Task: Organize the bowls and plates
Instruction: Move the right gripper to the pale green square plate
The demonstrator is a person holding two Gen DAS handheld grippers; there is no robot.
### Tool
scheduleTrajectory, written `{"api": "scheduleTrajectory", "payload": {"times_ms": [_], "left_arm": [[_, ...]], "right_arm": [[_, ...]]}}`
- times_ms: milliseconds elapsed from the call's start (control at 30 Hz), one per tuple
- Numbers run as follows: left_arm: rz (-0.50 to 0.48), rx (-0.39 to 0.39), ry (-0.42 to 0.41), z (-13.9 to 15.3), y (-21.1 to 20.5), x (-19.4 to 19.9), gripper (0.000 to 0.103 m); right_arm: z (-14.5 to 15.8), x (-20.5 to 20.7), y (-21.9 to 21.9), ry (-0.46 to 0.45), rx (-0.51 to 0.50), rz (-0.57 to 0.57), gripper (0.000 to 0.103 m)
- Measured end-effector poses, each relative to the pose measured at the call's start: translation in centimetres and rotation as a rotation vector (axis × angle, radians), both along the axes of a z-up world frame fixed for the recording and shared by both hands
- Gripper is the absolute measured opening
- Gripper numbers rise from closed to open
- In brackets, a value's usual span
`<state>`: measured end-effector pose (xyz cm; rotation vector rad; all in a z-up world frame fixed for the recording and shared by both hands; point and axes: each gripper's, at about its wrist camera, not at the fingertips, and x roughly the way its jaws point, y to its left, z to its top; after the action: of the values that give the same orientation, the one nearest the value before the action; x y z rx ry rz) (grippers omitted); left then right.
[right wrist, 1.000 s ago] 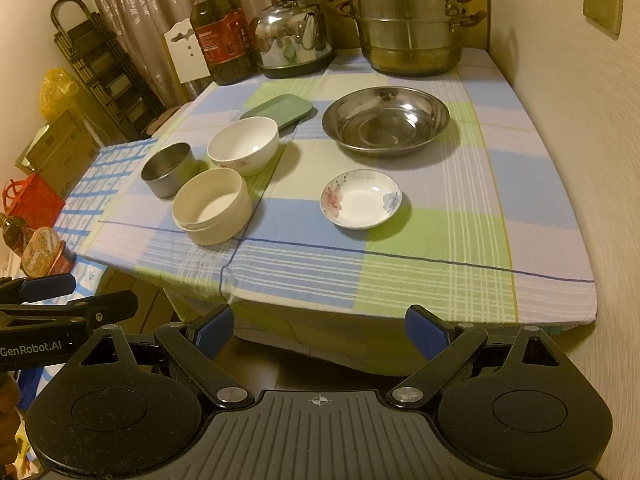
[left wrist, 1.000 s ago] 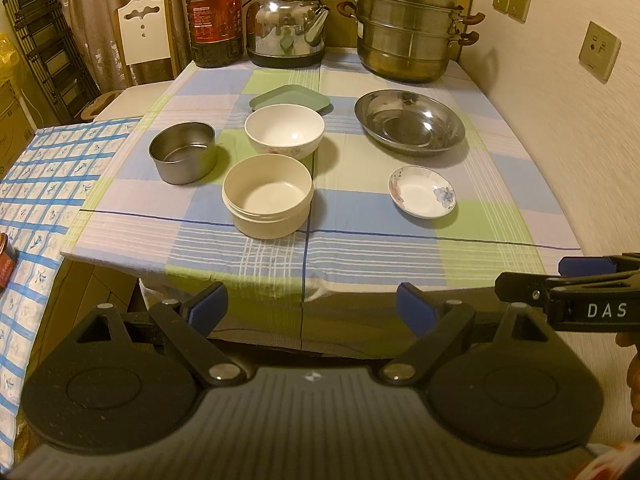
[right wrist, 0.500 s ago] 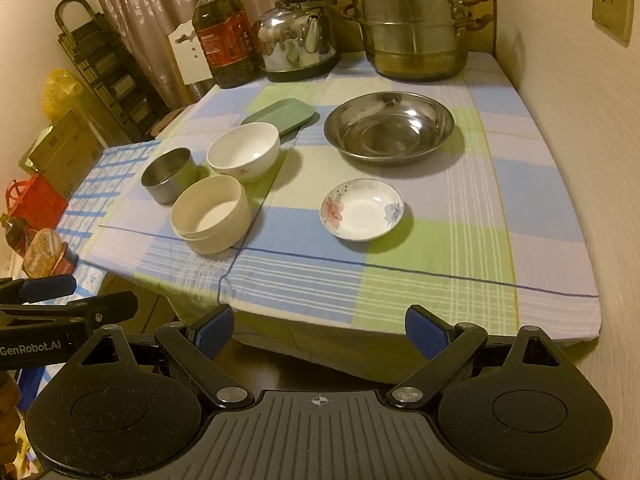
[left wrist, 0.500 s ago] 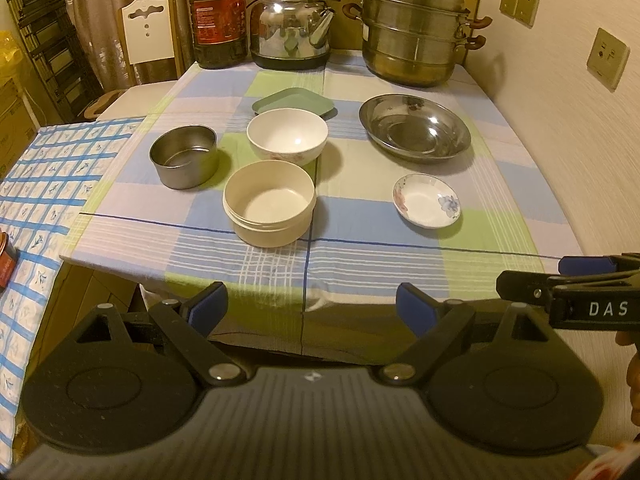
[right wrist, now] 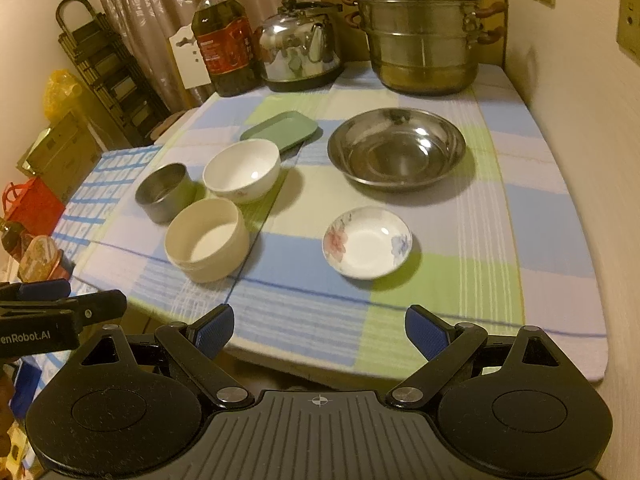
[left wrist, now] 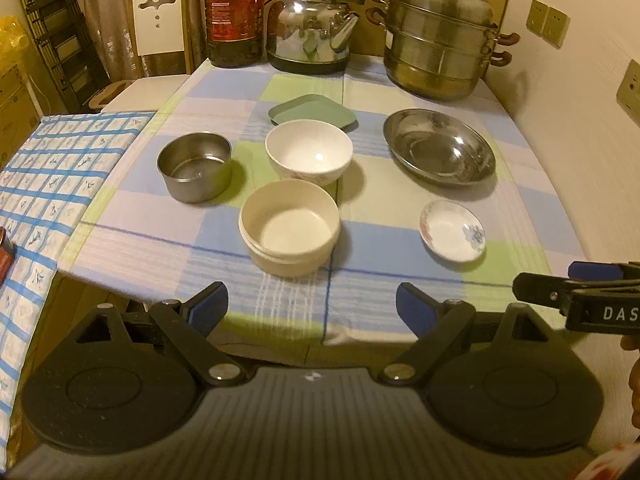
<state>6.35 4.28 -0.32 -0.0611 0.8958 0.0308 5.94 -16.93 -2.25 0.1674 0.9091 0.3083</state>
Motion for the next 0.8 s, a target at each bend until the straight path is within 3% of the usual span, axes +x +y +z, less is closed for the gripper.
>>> {"api": "scheduleTrajectory", "payload": {"times_ms": [400,700,800], "left_arm": [[-0.026,-0.007,-0.001,0.2,5.4,9.6,0.090],[-0.072,0.001,0.001,-0.1,10.0,17.8,0.090],[-0.100,-0.009,0.005,-0.5,11.2,20.6,0.082]], "right_arm": [[0.1,7.3,1.4,-0.038,0.057,-0.098,0.093],[-0.5,13.7,3.6,-0.011,0.093,-0.155,0.093],[-0.9,15.3,4.0,-0.012,0.104,-0.175,0.088]]}}
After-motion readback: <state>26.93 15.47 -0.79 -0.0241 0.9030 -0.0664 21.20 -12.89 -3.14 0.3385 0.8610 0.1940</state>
